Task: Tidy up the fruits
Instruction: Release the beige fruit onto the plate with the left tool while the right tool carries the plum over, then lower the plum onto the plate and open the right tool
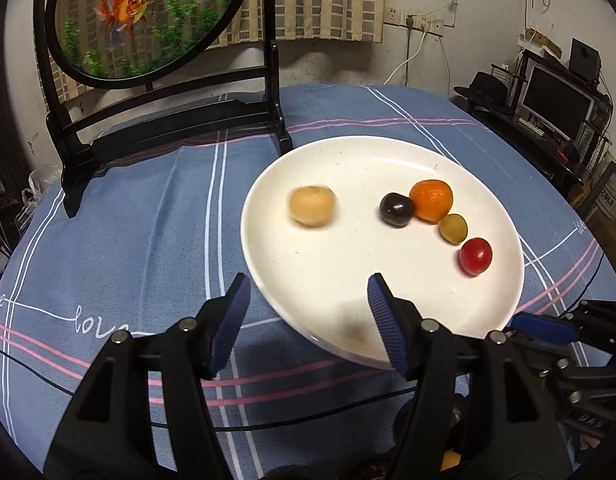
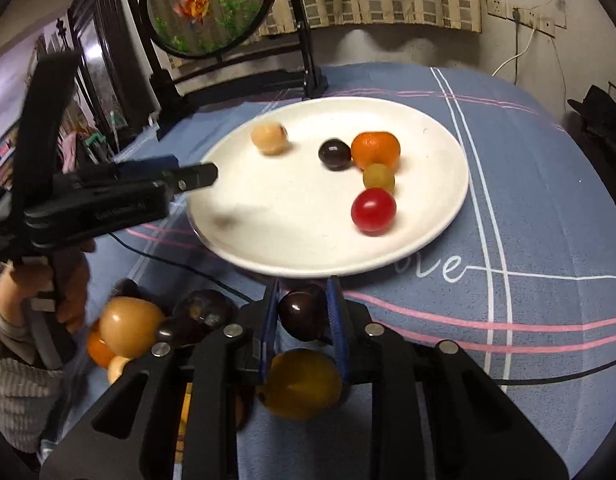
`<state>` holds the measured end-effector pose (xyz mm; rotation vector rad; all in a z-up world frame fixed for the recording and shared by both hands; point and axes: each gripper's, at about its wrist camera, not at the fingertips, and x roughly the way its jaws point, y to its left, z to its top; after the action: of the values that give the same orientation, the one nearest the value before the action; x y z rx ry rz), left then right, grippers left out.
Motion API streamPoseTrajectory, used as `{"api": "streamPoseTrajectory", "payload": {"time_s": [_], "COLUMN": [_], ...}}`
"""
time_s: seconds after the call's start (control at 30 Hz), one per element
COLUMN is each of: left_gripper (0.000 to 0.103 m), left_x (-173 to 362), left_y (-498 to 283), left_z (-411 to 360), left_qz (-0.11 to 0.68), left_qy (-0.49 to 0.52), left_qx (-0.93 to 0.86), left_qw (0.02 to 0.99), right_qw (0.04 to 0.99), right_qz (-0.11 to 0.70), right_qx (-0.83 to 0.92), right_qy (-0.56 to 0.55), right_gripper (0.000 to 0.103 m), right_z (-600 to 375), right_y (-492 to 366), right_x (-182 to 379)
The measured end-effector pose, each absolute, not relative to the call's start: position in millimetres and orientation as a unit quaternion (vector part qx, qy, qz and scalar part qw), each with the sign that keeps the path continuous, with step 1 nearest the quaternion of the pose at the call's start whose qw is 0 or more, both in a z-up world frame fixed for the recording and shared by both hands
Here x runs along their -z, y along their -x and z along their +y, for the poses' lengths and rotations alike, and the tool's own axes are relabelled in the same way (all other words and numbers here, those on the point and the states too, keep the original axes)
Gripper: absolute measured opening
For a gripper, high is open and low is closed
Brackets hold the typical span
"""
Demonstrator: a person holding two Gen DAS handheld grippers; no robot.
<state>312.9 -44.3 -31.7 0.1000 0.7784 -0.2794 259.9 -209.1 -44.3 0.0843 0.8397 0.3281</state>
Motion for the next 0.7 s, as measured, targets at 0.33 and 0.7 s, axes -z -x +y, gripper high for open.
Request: {"api": "streamPoseTrajectory", "payload": {"time_s": [0.33, 0.7], "left_gripper": [0.067, 0.079], "left_x": [29.9, 22.0], "left_y": [-314.7, -294.8], "left_z": [-39.3, -16.9], "left_qz": [0.379, 0.371], "left_qy": [-0.042, -0.024], "left_qx": [0.132, 0.122], "left_qw": [0.915, 0.92], "right_qw": [0.912, 0.905], "right_qz": [0.364, 0.365], "right_qx": [-0.163, -0.164], "right_qy": [-0.09, -0.141], "right_gripper": [0.024, 0.026], "right_z": [-214.2, -235.9], "right_y": [-291.1, -271.8], "right_x": [15.8, 16.2]}}
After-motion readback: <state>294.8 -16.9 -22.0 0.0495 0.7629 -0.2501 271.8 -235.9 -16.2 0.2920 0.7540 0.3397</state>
